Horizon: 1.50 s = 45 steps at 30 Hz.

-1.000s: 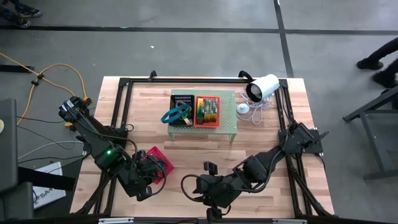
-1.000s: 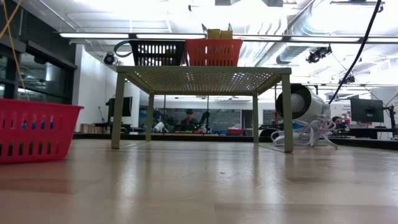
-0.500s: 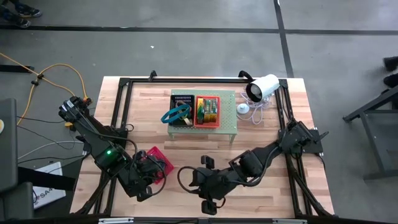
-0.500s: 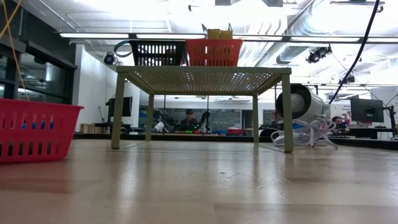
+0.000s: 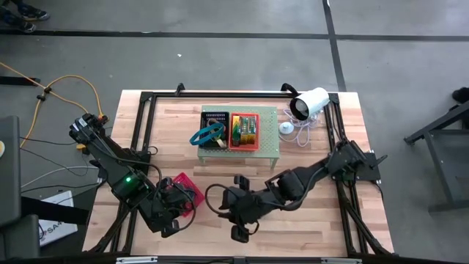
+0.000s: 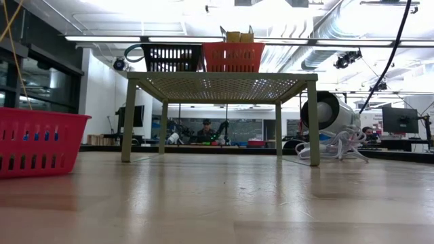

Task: Pick & Place Office Desk Supplies
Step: Put the red bin with spring keychains on the shelf

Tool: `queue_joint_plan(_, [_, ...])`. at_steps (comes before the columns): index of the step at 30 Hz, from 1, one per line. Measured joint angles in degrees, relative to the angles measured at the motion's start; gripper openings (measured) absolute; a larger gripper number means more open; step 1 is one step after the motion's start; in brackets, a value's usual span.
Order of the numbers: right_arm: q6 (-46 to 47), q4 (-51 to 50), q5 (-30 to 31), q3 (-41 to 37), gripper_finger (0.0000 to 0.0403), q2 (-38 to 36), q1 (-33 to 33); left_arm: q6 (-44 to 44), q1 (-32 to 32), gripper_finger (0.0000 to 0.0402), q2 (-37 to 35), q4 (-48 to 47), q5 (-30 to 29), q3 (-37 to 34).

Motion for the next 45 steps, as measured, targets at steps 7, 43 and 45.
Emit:
queue_joint_plan(7, [0.00, 0.00, 0.03, 0.00, 0.0084, 0.00, -1.47, 1.48, -3.03, 0.0070, -0.02, -1.65, -3.80, 0.00])
queue_joint_plan(43, [0.00, 2.19, 0.02, 0.00, 0.0084, 0.00, -3.59, -29.36, -4.09, 0.0070, -5.29, -17.94, -13.31, -17.11])
queue_joint_plan(45, [0.00, 2.16, 0.02, 0.00, 0.0084, 0.00, -3.59, -29.25, -2.63, 0.0070, -8.99, -14.87, -11.86, -21.32])
